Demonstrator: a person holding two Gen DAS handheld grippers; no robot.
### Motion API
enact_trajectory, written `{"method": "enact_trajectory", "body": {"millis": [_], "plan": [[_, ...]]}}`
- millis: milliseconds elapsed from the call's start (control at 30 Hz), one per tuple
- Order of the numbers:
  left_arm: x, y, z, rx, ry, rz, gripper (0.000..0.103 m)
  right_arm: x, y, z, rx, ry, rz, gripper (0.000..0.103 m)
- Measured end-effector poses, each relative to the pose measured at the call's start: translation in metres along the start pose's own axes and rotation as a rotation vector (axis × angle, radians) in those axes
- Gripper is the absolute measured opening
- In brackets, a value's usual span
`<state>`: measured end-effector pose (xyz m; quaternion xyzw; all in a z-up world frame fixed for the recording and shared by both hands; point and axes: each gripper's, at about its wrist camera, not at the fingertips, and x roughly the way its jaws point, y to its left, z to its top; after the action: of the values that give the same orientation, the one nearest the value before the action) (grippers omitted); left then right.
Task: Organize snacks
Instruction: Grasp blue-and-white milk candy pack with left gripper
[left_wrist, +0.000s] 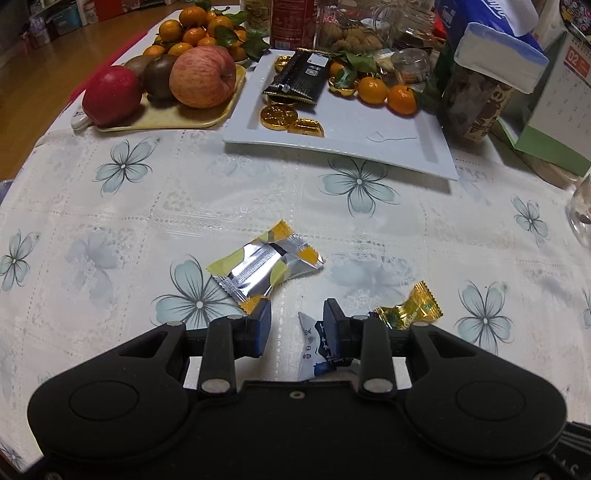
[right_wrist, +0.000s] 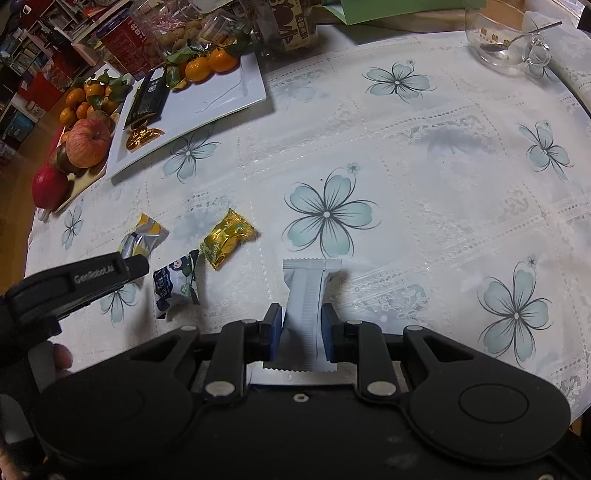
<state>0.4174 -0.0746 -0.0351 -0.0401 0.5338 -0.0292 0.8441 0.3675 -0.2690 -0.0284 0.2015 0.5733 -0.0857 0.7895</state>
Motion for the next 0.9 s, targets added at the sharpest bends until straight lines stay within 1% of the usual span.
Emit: {"method": "enact_trajectory", "body": {"millis": [67, 133, 233, 333, 400, 467, 567, 633, 667, 767, 900], "plan": [[0.012, 0.000, 0.000, -0.011, 0.031, -0.005, 0.041, 0.001, 0.003, -0.001, -0.015, 0.006, 0.000, 0.024], [0.016, 0.001, 0.000, -0.030, 0.017, -0.017, 0.041, 0.002, 0.005, -0.003, -0.023, 0.012, 0.003, 0.024], [0.019, -0.001, 0.004, -0.019, 0.025, -0.004, 0.041, 0.003, 0.006, -0.004, -0.028, 0.016, 0.009, 0.024], [0.025, 0.001, 0.002, -0.003, 0.074, 0.020, 0.041, 0.004, 0.005, -0.003, -0.033, 0.016, 0.009, 0.024], [0.025, 0.000, -0.002, 0.034, 0.096, 0.029, 0.040, 0.005, 0.005, -0.002, -0.029, 0.017, 0.008, 0.024], [0.023, -0.004, -0.006, 0.091, 0.130, 0.047, 0.040, 0.005, 0.003, 0.000, -0.022, 0.020, 0.010, 0.024], [0.017, -0.004, -0.013, 0.130, 0.174, 0.053, 0.037, 0.005, 0.001, 0.001, -0.023, 0.018, 0.008, 0.024], [0.012, 0.001, -0.016, 0.128, 0.213, 0.017, 0.037, 0.004, -0.001, 0.002, -0.018, 0.017, 0.004, 0.024], [0.009, 0.006, -0.016, 0.109, 0.224, -0.017, 0.037, 0.005, -0.001, 0.002, -0.012, 0.018, 0.004, 0.024], [-0.002, 0.017, -0.014, 0.053, 0.218, -0.087, 0.038, 0.005, -0.003, 0.004, 0.007, 0.022, 0.010, 0.024], [-0.011, 0.018, -0.013, 0.014, 0.192, -0.147, 0.038, 0.005, -0.002, 0.005, 0.020, 0.028, 0.019, 0.024]]}}
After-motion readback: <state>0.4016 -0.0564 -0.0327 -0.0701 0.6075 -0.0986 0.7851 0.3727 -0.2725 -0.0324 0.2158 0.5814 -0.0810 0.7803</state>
